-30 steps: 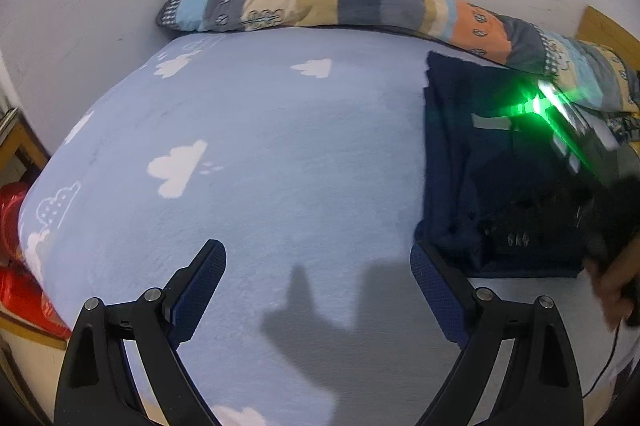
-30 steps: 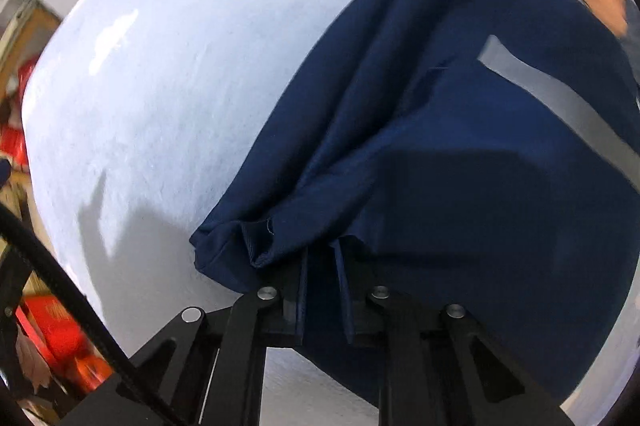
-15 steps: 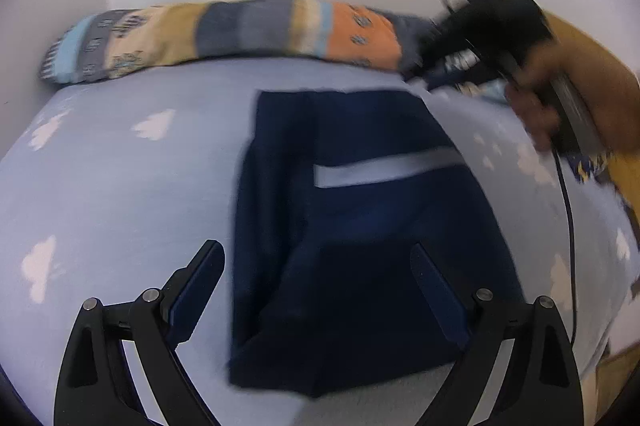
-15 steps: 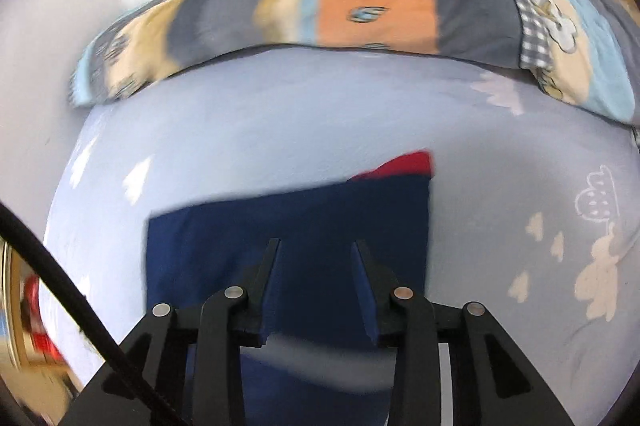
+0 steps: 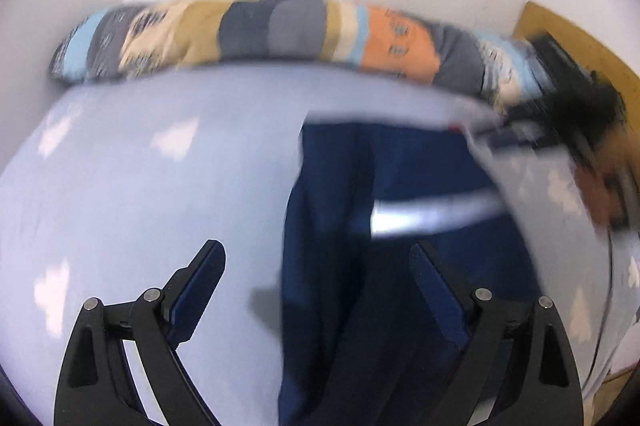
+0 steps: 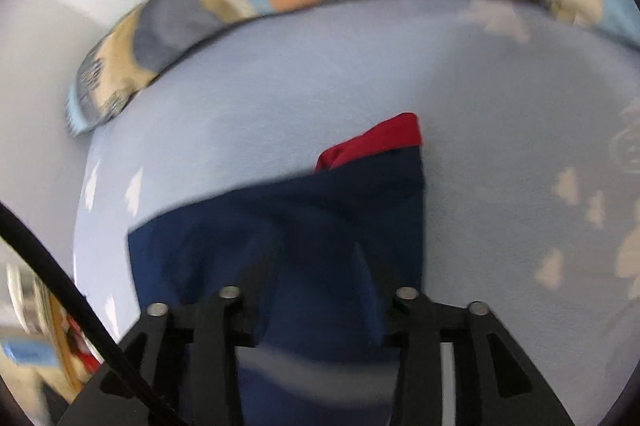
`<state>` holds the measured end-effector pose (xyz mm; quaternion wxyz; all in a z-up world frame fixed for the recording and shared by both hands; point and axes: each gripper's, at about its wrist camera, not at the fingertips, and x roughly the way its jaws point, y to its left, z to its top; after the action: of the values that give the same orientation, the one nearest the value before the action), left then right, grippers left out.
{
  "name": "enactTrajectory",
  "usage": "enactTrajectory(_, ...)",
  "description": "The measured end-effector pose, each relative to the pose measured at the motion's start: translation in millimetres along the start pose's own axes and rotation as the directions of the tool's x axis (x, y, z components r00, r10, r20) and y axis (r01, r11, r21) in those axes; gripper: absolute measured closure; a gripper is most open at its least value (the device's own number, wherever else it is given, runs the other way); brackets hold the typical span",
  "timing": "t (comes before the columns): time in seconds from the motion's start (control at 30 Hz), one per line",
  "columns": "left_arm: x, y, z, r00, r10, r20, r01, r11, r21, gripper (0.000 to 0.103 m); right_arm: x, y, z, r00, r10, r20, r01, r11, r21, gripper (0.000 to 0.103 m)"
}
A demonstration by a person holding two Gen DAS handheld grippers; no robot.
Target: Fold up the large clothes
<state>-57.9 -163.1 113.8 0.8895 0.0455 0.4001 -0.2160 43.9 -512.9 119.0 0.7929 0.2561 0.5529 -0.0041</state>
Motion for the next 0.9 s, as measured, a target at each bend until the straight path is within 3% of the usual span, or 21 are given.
enactTrajectory(0.13,58.6,-15.3,44.4,0.999,-0.032,-0.035,0.035,0.997,0.065,0.010,-32.0,9.7,-64.9,1.000,-0.003,0.014,0.004,0.997,-0.076,0.056)
enactTrajectory(0.2,89.2,-22.7,52.8,0.996,-0.058,-0.067,0.063,0.994,0.085,0.010,-39.3,14.8,-97.8,1.000,-0.007,-0.011,0.006,0.995,-0.096,0.056)
enactTrajectory(0.3,137.2,-17.5,52.4,0.988,-0.024,-0.153,0.038,0.996,0.085,0.010,-43.5,15.3,-144.5,1.000,-0.014,-0.026,0.010,0.992,-0.125,0.056)
enactTrajectory(0.37,174.2,-10.4,43.6,0.963,0.009,-0.271,0.013,0.997,0.077,0.006,-25.4,22.7,-163.8,0.999,-0.022,-0.048,0.015,0.989,-0.148,0.056)
enactTrajectory(0.4,192.4,0.9,37.7,0.934,-0.073,-0.349,0.073,0.997,-0.013,0.005,-12.6,22.6,-170.2,0.996,-0.046,-0.072,0.034,0.987,-0.154,0.055)
enactTrajectory(0.43,196.8,4.1,37.7,0.933,-0.095,-0.347,0.082,0.995,-0.051,0.001,3.9,15.6,-175.1,0.993,-0.053,-0.103,0.039,0.990,-0.133,0.051)
enactTrajectory(0.57,178.0,-9.1,42.8,0.950,-0.057,-0.308,0.068,0.997,0.026,0.007,20.2,0.4,-166.6,0.988,-0.047,-0.149,0.036,0.996,-0.075,0.046)
enactTrajectory(0.63,147.9,-9.7,39.1,0.962,-0.078,-0.260,0.088,0.996,0.027,0.007,2.4,7.3,-166.4,0.991,-0.040,-0.131,0.026,0.994,-0.106,0.051)
enactTrajectory(0.73,94.2,-11.4,22.4,0.980,-0.061,-0.188,0.076,0.994,0.077,0.007,-36.8,19.6,-178.3,0.997,-0.024,-0.075,0.010,0.983,-0.181,0.052)
enactTrajectory(0.8,69.2,-11.5,5.4,0.982,-0.047,-0.182,0.064,0.994,0.092,0.007,-46.9,26.9,-194.3,0.997,-0.023,-0.079,0.003,0.971,-0.240,0.054)
enactTrajectory(0.9,64.9,-9.2,-36.2,0.965,-0.045,-0.258,0.063,0.996,0.062,0.007,-20.8,22.5,-211.0,0.987,-0.034,-0.159,-0.008,0.968,-0.251,0.073)
